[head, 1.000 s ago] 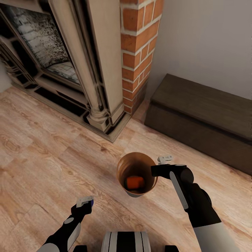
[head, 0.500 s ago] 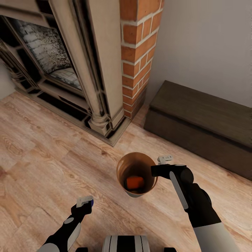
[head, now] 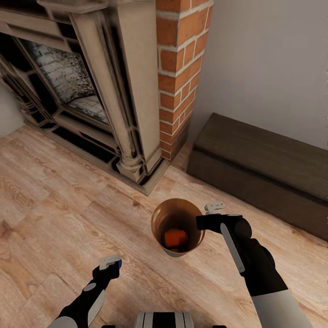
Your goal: Put the three can of soda from the living room inside the tash can in the kitchen.
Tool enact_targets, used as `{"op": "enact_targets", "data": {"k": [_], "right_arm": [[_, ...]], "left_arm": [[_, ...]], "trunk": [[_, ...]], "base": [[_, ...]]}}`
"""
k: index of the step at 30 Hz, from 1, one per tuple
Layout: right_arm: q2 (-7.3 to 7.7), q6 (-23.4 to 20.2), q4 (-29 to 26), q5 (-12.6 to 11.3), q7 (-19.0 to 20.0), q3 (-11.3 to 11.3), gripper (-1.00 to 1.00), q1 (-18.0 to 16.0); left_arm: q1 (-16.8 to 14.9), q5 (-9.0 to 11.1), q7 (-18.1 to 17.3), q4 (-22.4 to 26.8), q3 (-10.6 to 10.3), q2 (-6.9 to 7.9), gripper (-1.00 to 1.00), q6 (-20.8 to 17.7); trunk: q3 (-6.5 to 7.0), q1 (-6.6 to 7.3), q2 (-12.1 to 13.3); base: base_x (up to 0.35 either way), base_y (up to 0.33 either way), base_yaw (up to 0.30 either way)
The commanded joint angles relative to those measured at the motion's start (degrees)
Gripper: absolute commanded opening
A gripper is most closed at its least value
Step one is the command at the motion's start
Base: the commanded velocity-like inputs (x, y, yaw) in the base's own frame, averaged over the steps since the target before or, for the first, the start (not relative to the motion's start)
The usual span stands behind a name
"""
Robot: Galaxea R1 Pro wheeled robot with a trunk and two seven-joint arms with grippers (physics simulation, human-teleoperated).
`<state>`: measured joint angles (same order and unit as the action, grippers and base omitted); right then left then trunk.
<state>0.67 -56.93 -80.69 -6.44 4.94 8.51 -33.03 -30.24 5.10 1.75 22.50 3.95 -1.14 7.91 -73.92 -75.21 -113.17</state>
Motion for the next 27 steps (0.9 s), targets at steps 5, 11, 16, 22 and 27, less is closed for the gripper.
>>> {"op": "enact_targets", "data": {"k": [5, 11, 16, 22, 27], "right_arm": [[-0.02, 0.0, 0.0, -1.4, 0.3, 0.0, -1.0, 0.0], [-0.04, 0.0, 0.0, -1.4, 0.3, 0.0, -1.0, 0.0], [-0.04, 0.0, 0.0, -1.4, 0.3, 0.0, -1.0, 0.0], [-0.06, 0.0, 0.0, -1.4, 0.3, 0.0, -1.0, 0.0], [-0.05, 0.0, 0.0, -1.4, 0.3, 0.0, -1.0, 0.0]], "left_arm": [[0.0, 0.0, 0.0, 0.0, 0.0, 0.0, -1.0, 0.0], [0.0, 0.0, 0.0, 0.0, 0.0, 0.0, -1.0, 0.0], [0.0, 0.0, 0.0, 0.0, 0.0, 0.0, -1.0, 0.0], [0.0, 0.0, 0.0, 0.0, 0.0, 0.0, -1.0, 0.0], [0.0, 0.0, 0.0, 0.0, 0.1, 0.0, -1.0, 0.1]], "trunk": [[1.38, 1.11, 2.0], [2.84, 2.21, 4.0], [3.32, 2.21, 4.0], [3.88, 2.21, 4.0], [4.35, 2.21, 4.0]], "base": [[0.0, 0.0, 0.0], [0.0, 0.0, 0.0], [0.0, 0.0, 0.0], [-0.095, 0.0, 0.0], [-0.111, 0.0, 0.0]]}}
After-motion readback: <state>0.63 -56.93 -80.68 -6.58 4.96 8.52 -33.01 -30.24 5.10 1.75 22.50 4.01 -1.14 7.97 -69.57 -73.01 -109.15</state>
